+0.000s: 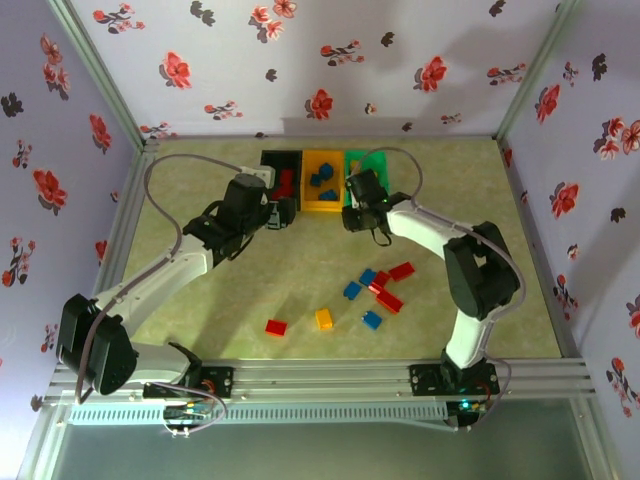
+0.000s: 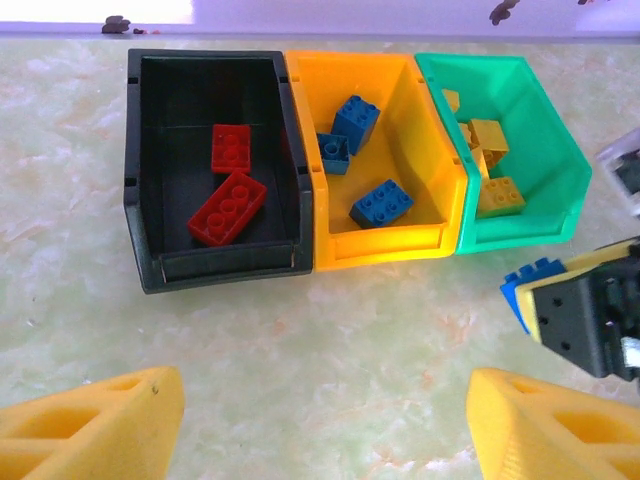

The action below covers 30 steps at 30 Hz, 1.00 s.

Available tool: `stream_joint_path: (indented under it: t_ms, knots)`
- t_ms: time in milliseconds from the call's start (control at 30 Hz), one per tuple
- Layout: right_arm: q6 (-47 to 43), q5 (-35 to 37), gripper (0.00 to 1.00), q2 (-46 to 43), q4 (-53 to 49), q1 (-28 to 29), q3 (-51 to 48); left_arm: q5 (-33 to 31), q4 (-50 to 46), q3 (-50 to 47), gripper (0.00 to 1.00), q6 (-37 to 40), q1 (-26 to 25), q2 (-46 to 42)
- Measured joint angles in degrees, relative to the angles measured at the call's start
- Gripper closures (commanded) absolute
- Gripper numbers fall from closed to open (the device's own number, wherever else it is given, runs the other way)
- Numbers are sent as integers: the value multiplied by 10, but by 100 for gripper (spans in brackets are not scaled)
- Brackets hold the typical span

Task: Sort the legos into containers by color

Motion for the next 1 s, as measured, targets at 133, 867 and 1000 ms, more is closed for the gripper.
stream_joint_path:
  t_ms: [133,867,1000]
  knots:
    - [-2,-9,79,-5,0,0,36,0,-8,-1,25,-3,0,-1]
    - [-32,-21,38,188,-25,-1,309,0,-120,-10,27,-114,-61,10]
    - [-30,-8,38,167,-30,-5,291,0,-183,-6,26,-183,-108,27]
